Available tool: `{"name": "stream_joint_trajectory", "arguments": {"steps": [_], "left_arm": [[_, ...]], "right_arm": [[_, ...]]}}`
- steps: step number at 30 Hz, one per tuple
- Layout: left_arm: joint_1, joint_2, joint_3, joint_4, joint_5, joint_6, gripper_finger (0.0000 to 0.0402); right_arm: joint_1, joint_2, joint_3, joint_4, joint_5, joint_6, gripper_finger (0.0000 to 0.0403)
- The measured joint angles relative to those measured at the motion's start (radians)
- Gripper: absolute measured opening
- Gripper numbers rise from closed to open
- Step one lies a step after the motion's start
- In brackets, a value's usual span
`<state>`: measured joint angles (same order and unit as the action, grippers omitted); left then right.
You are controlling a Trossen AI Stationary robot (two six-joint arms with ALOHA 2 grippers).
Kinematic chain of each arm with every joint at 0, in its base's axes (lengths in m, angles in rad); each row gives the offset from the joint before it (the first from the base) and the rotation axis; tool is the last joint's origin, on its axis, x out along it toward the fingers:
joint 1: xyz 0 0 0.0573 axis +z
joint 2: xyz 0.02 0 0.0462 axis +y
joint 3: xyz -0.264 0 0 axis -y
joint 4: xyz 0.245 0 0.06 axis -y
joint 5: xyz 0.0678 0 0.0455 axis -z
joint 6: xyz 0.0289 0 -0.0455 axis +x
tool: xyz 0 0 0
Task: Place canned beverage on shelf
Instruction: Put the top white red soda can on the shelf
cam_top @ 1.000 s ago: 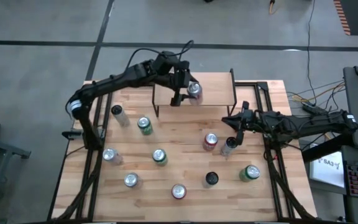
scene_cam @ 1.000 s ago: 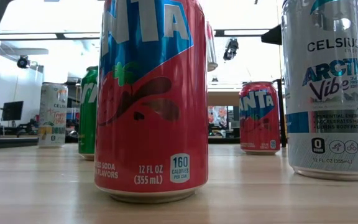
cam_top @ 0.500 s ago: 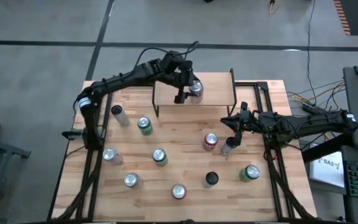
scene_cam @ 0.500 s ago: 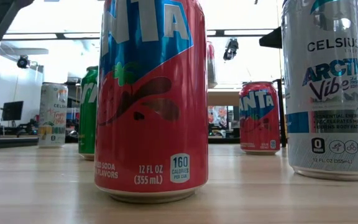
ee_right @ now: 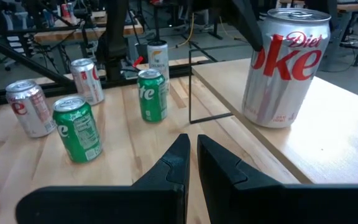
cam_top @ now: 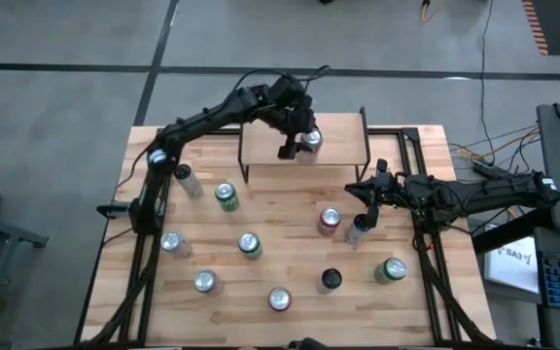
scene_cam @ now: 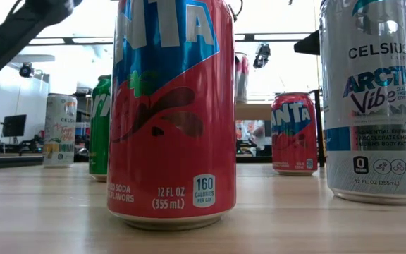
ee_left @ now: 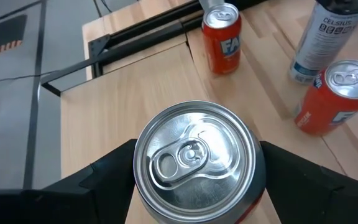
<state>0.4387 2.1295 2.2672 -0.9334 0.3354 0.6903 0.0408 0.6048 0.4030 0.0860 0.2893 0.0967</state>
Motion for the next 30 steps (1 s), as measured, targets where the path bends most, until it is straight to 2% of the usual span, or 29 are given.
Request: {"name": "stream_joint_trajectory", "arguments": {"steps": [5, 20, 30], "left_arm": [[0.0, 0.057, 0.092, -0.042, 0.026, 0.016, 0.0285], [0.002, 0.054, 0.075, -0.017, 0.027, 0.035, 0.0289], [0.005, 0.056, 0.074, -0.02, 0.022, 0.027, 0.0334]], "right_arm": [[0.0, 0.0, 0.0, 0.0, 0.0, 0.0, 0.0022], [0.0, 0.0, 0.0, -0.003, 0.0, 0.0, 0.0022], [0.0, 0.0, 0.0, -0.002, 0.0, 0.001, 0.0022]]}}
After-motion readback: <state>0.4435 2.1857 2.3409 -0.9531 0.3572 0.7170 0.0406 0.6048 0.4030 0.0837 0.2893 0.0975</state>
